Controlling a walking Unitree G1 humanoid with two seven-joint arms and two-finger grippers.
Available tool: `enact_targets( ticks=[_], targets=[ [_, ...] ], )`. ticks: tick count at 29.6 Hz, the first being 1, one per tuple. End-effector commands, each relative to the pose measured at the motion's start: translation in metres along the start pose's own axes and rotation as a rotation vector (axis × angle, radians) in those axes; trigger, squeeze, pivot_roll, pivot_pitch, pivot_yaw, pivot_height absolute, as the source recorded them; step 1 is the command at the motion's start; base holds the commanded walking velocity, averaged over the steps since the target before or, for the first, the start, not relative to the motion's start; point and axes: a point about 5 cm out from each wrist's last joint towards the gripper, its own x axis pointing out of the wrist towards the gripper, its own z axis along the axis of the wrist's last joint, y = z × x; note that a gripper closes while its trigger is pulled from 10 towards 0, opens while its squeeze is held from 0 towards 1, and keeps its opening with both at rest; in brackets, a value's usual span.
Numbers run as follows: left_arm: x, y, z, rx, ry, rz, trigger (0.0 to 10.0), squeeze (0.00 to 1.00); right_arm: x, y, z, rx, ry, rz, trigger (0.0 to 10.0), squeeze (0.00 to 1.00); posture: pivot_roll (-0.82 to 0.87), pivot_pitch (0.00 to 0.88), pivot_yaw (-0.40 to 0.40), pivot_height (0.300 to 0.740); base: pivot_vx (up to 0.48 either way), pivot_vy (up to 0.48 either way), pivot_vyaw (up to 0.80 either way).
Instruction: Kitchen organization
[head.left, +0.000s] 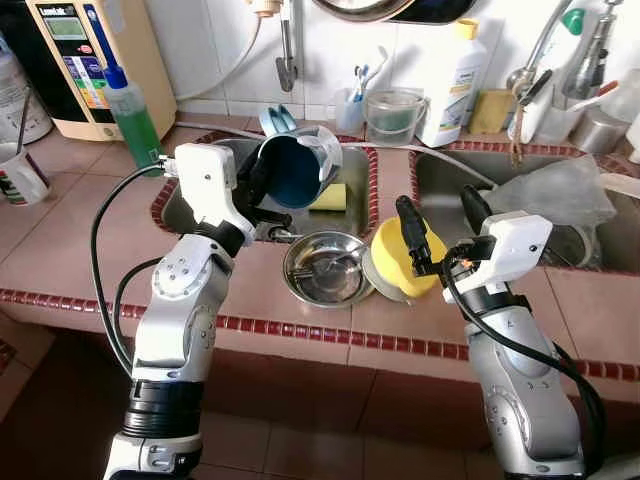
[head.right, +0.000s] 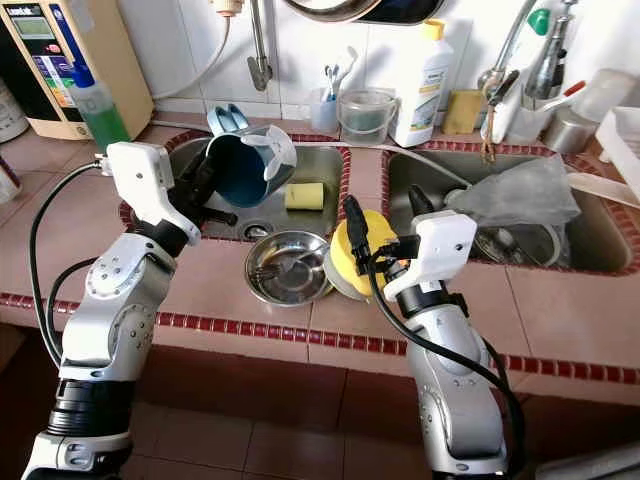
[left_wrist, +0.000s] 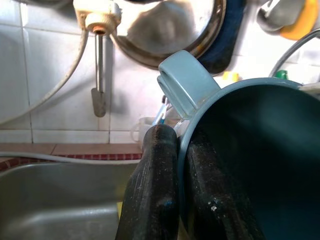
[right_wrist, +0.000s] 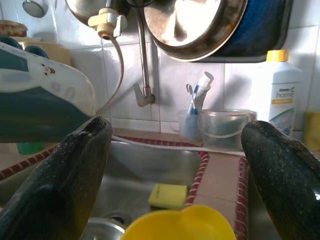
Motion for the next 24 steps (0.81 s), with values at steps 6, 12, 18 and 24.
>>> enact_targets(
  ticks=[6,12,18,24],
  targets=[
    [0.003,0.000,0.005,0.007,-0.009,-0.003,10.0,0.00,0.000,0.000,0.001,0.002,-0.004,0.001,10.0,0.00,-0.11,0.036,0.043,0.740,0.376,0.000,0.00],
    [0.003,0.000,0.004,0.006,0.001,0.000,10.0,0.00,-0.001,0.000,0.001,0.000,0.004,0.006,10.0,0.00,-0.11,0.044,0.041,0.740,0.346,0.000,0.00],
    [0.006,-0.002,0.002,-0.006,0.031,-0.015,10.0,0.00,-0.001,0.001,-0.001,-0.004,0.022,0.014,10.0,0.00,-0.12,0.048,0.041,0.740,0.000,0.000,0.00],
    [0.010,0.001,-0.005,0.038,0.095,-0.044,10.0,0.00,-0.005,0.001,-0.008,-0.023,0.105,0.013,10.0,0.00,-0.13,0.058,0.046,0.740,0.000,0.000,0.00]
  ],
)
